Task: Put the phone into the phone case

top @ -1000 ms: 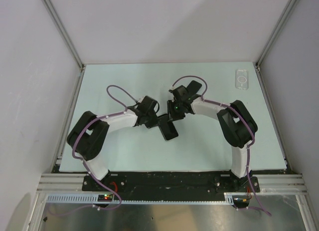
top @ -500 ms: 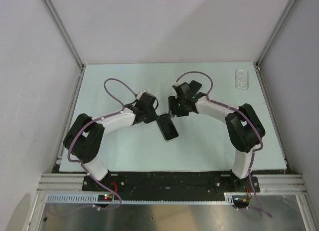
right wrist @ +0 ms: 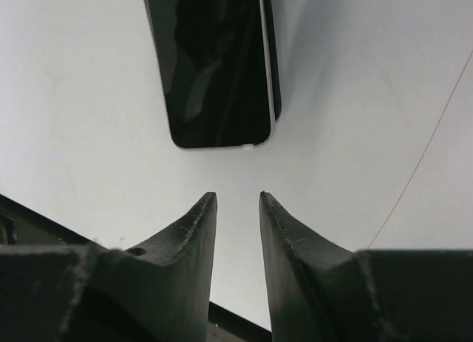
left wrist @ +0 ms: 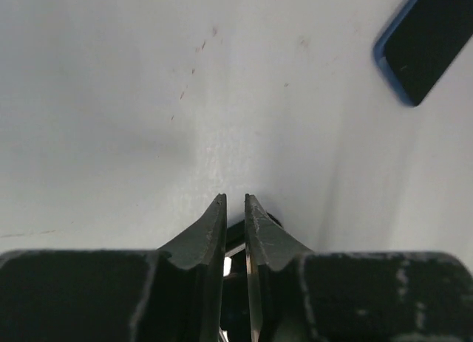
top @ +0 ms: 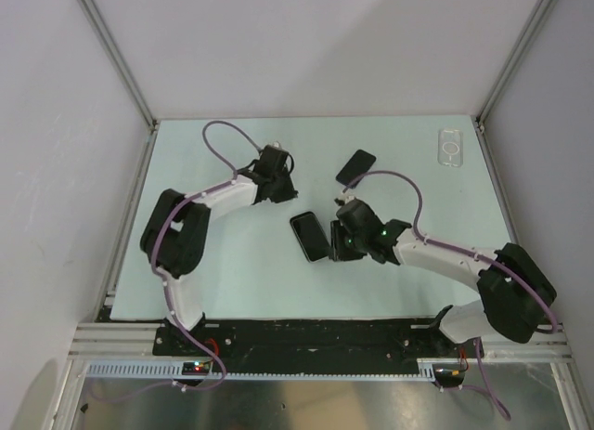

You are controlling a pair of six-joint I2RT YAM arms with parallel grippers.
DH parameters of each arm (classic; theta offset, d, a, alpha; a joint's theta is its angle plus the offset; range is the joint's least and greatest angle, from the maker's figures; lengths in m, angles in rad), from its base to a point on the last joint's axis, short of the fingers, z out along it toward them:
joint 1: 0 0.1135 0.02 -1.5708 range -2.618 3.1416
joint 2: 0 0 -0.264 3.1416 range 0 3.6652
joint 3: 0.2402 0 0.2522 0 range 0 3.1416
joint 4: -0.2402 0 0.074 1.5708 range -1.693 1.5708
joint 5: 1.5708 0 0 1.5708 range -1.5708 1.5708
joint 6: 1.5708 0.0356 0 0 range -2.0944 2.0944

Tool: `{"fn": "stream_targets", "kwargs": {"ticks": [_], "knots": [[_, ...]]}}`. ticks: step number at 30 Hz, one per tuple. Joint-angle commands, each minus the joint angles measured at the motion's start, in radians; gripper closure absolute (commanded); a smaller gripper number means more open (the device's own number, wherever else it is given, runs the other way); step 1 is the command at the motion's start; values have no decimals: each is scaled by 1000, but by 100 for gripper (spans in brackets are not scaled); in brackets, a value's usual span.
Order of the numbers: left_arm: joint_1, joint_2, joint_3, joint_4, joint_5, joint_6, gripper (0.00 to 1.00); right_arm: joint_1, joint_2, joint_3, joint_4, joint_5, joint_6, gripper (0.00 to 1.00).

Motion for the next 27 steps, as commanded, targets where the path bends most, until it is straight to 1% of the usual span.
{"fn": "stream_targets", "kwargs": {"ticks": [1, 6, 11, 19, 27], "knots": [[0, 89, 39, -8, 78, 57, 82, 59, -31, -84, 83, 64, 119, 68], [-3, 109, 28, -6, 84, 56, 83, 81, 14, -110, 154, 63, 153, 71], [-20, 91, -16, -4, 73, 41, 86, 73, 74, -110, 215, 52, 165, 72], [-62, 45, -115, 23, 43, -39, 93, 31, 146, -108, 269, 34, 168, 73], [-106, -50, -241, 52, -16, -131, 96, -28, 202, -68, 268, 28, 141, 73]]}}
